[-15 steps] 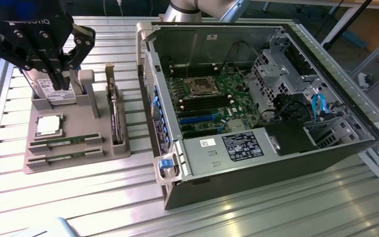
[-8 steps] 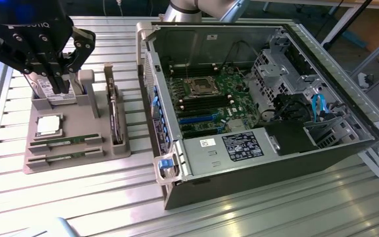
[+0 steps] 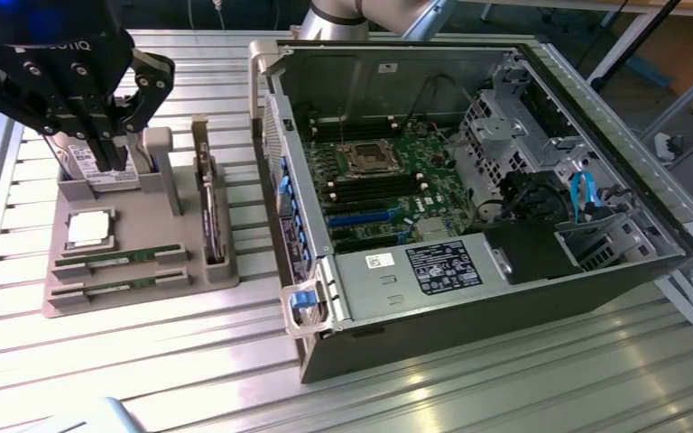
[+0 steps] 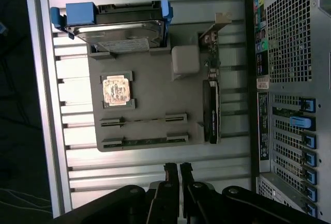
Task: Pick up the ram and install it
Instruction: 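Pick up the ram and move it above insertion slot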
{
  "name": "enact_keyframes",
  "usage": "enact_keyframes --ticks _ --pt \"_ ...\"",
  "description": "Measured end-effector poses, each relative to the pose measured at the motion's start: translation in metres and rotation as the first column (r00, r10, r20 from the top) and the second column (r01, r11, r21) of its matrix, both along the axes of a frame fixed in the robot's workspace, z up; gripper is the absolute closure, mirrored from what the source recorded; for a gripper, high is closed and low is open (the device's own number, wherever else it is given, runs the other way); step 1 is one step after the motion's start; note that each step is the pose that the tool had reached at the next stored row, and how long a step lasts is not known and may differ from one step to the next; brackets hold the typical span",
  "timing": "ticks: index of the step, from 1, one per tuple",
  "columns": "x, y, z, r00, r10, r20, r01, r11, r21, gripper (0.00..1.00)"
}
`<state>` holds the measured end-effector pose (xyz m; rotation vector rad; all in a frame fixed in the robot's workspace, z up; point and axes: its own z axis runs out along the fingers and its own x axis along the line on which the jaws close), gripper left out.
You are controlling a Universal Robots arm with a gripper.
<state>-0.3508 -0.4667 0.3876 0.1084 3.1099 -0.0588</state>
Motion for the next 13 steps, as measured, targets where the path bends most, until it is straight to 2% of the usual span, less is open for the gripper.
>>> enact_keyframes --ticks 2,6,8,9,10,13 --pt "-0.0001 0.0001 -0.0001 0.9988 0.049 0.0001 -0.049 0.9988 0.0001 0.84" --pt "-0.0001 0.0001 -0.0004 0.9892 0.147 0.0001 -0.147 0.9892 0.0000 0.84" --pt "-0.0001 0.0001 -0.0006 0.9743 0.225 0.0000 -0.225 0.9743 0.0000 0.84" --pt "-0.0001 0.0001 -0.0009 0.9592 0.283 0.0001 -0.283 0.9592 0.0000 0.84" --pt "-0.0001 0.0001 -0.0010 0.9402 0.341 0.0000 -0.341 0.9402 0.0000 0.84" --pt "-0.0001 0.0001 -0.0013 0.9201 0.392 0.0000 -0.392 0.9201 0.0000 0.84"
